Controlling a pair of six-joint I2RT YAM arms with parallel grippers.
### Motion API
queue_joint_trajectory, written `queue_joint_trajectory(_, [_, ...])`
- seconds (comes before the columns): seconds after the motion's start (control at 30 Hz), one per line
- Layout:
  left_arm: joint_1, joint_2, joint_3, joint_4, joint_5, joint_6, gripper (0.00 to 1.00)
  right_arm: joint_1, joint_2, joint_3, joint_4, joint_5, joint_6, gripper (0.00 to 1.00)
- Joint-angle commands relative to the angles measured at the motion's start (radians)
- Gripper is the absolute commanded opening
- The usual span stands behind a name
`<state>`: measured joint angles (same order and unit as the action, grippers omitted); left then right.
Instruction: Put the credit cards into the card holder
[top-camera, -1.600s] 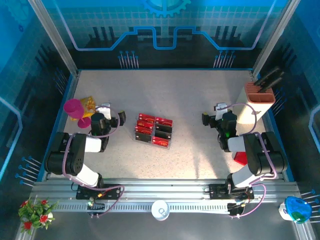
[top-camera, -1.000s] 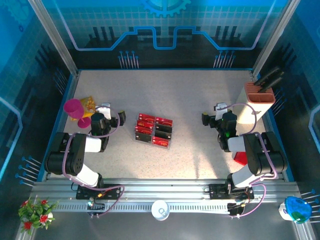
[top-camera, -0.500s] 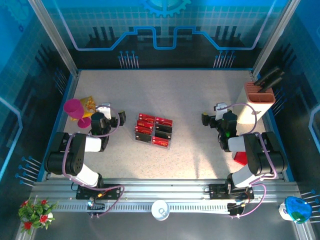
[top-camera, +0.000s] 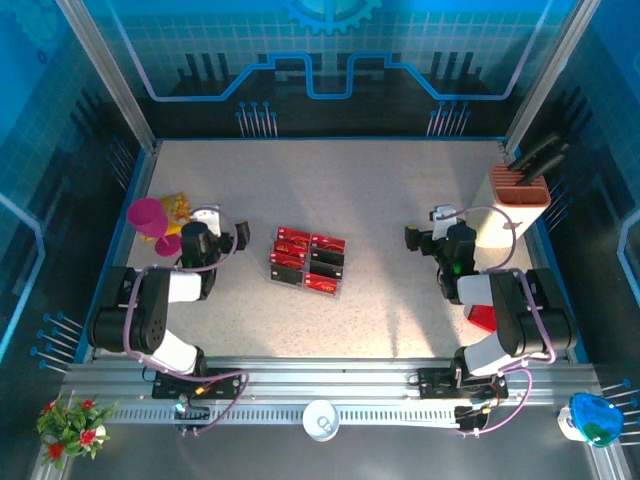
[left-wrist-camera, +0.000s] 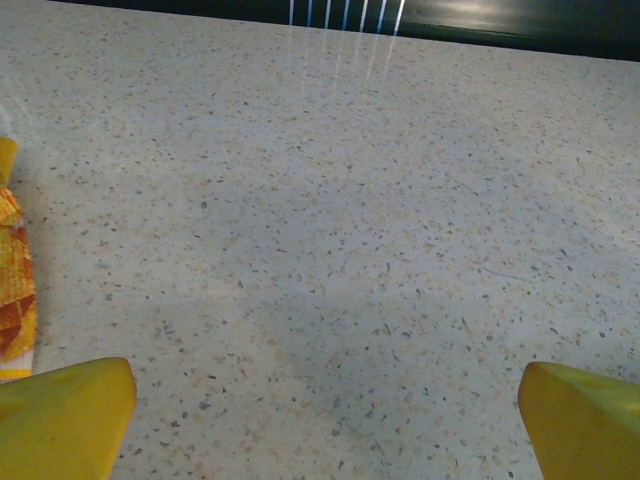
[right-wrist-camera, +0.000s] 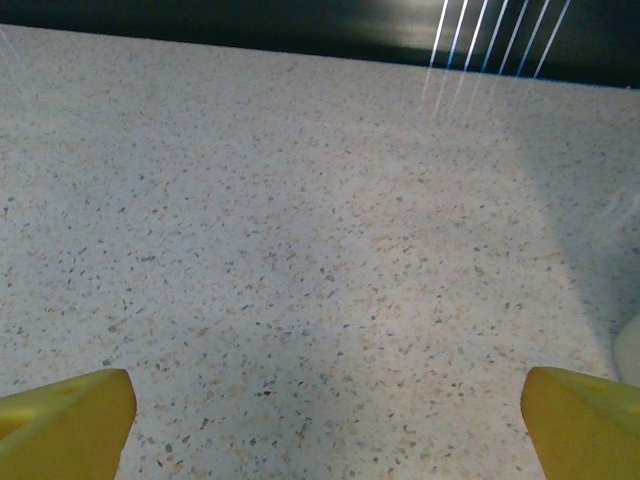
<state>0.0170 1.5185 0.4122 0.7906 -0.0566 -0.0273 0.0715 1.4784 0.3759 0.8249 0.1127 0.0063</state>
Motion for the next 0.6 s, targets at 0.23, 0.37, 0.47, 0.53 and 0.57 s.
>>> queue_joint_trajectory(0.23, [0.011, -0.201, 0.219, -0.460, -0.105, -0.104, 0.99, 0.003, -0.289, 0.379, -0.770, -0.033, 0.361, 1.00])
queue_joint_trajectory(0.37, [0.009, -0.251, 0.332, -0.715, -0.080, -0.238, 0.99, -0.030, -0.301, 0.467, -0.837, -0.331, 0.597, 1.00])
queue_joint_trajectory(0.47, [0.005, -0.312, 0.362, -0.882, -0.059, -0.341, 0.99, -0.012, -0.269, 0.422, -0.613, -0.551, 0.738, 1.00])
queue_joint_trajectory(0.53, [0.000, -0.343, 0.372, -0.996, -0.046, -0.394, 0.99, 0.019, -0.240, 0.434, -0.624, -0.587, 0.750, 1.00])
queue_joint_trajectory(0.57, [-0.003, -0.355, 0.381, -1.063, -0.040, -0.420, 0.99, 0.040, -0.229, 0.447, -0.665, -0.595, 0.730, 1.00])
